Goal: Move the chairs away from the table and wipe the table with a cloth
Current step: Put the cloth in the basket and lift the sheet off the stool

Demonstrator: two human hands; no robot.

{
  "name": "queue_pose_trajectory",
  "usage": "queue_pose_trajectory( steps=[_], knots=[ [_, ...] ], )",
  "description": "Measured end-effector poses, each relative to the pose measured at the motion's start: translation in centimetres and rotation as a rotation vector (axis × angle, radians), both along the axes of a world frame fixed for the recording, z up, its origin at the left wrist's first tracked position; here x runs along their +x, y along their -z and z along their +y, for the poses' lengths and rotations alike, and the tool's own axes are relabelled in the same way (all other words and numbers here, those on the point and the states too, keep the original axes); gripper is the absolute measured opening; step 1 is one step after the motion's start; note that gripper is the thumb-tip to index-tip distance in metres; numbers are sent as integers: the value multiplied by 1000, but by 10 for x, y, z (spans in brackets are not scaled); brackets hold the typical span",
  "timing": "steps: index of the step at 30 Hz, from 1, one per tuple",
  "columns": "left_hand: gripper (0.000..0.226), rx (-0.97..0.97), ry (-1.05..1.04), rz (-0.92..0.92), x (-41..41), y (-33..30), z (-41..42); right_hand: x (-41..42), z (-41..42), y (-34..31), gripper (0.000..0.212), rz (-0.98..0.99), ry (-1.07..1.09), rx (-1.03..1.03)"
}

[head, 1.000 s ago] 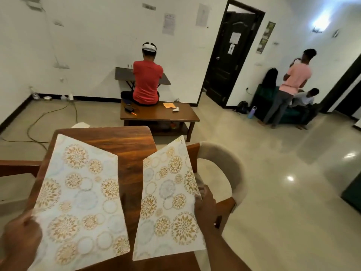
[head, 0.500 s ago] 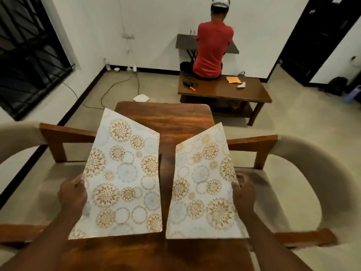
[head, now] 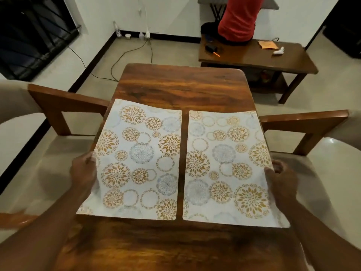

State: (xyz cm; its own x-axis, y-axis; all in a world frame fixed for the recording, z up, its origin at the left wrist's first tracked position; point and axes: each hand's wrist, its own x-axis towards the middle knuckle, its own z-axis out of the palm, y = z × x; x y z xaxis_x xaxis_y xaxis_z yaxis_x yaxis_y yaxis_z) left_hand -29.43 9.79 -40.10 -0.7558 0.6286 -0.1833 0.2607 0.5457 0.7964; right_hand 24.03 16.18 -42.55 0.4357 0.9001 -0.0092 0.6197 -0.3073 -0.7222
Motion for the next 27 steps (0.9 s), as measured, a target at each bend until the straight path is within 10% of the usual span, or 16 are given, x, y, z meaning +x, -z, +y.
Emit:
queue_pose_trajectory(
  steps=[9,17,27],
  knots=[
    [44,-50,59,229,-6,38,6,3,16,29,49,-177,-44,50],
    [80,-100,605,687,54,63,7,-75,-3,47,60,-358,-431,136],
    [83,-161,727,707,75,88,10,-75,-4,78,65,-535,-556,41]
  ],
)
